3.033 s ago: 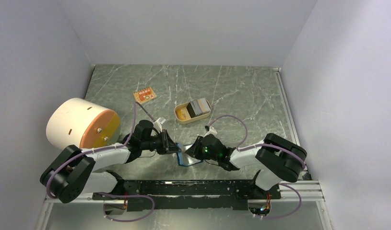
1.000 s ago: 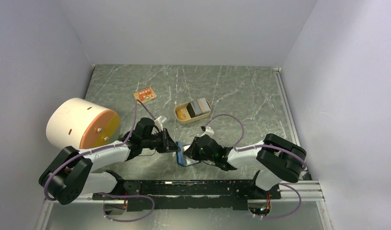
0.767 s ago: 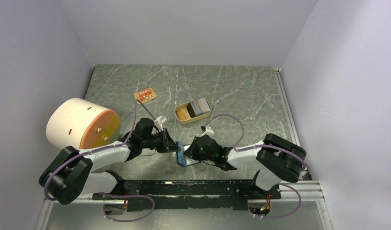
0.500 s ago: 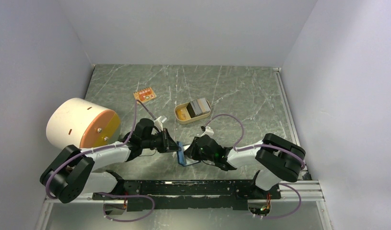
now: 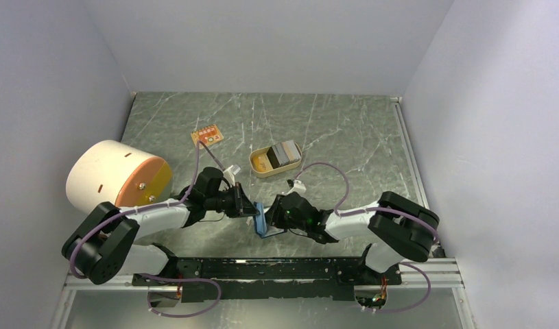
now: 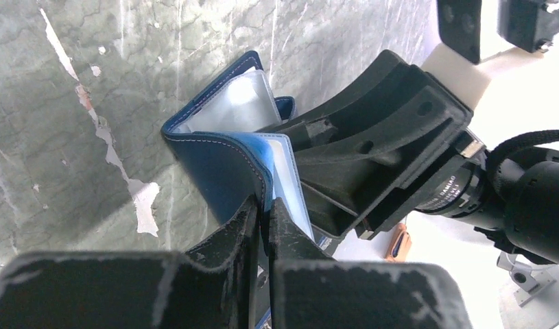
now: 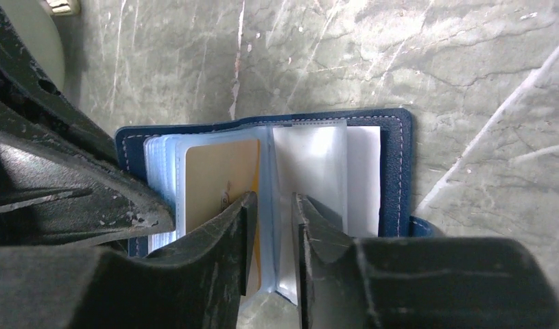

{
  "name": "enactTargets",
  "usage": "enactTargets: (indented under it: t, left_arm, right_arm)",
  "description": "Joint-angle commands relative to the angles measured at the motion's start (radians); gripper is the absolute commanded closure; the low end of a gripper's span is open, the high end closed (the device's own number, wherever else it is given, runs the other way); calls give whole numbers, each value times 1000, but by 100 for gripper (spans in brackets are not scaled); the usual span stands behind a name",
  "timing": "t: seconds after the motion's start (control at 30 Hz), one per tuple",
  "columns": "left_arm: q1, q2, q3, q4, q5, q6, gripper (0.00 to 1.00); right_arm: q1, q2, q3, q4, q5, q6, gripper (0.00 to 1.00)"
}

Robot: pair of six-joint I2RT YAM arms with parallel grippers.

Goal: Put the credit cards into the card holder
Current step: Turn over the card slot in the card holder.

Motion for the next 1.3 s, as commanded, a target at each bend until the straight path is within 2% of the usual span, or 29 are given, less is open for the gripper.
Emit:
enactTargets:
  t: [0.0,0.13,0.4,0.6,0.73,0.83,1.27]
  left_arm:
    - [-5,11,34,-124,-86,64,90]
    - [-5,17,37,-136,-92,76,90]
    - [-6,21,42,-138,-82,87,91]
    - [-4,27,62,-143,-71,88,91]
    - [-5,20,77,-161,-75,91,91]
    - [-5,4,93,-186,-80,94,91]
    - [-5,64,105,-132,-34,90,86]
  right_arm:
    - [8,-80,13,-192,71,-36,64]
    - [5,-220,36,-330,148,-73,57]
    - [6,-354,98,-444,188,-148,54]
    - [6,-267,111,-369,115,-163,55]
    - [6,-212,112,-373,141,-145,69]
    - [6,-196,99,-388,169,-151,74]
    - [6,-144,31,-303,157,-131,77]
